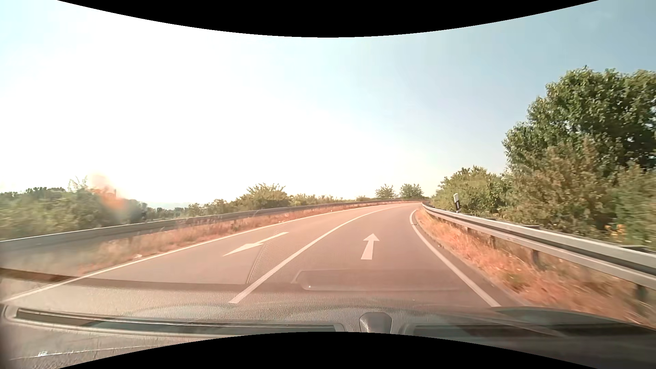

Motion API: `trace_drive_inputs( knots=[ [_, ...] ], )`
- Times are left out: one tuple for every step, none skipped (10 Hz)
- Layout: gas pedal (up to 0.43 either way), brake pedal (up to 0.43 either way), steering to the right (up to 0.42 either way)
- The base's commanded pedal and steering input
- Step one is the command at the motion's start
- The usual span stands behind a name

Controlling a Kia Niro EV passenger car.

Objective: Follow the waypoints while adhering to traffic rules and regulations

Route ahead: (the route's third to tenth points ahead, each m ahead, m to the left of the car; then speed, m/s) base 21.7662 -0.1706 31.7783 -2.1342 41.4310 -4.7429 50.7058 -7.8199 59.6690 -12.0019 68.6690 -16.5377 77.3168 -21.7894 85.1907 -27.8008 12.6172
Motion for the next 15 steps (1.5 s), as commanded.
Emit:
trace_drive_inputs(
  knots=[
    [0.287, 0.000, 0.046],
    [0.287, 0.000, 0.045],
    [0.287, 0.000, 0.045],
    [0.287, 0.000, 0.045],
    [0.287, 0.000, 0.044],
    [0.280, 0.000, 0.042],
    [0.280, 0.000, 0.041],
    [0.280, 0.000, 0.040],
    [0.280, 0.000, 0.040],
    [0.280, 0.000, 0.040],
    [0.280, 0.000, 0.040],
    [0.268, 0.000, 0.041],
    [0.260, 0.000, 0.041],
    [0.260, 0.000, 0.042],
    [0.260, 0.000, 0.041]
  ],
)
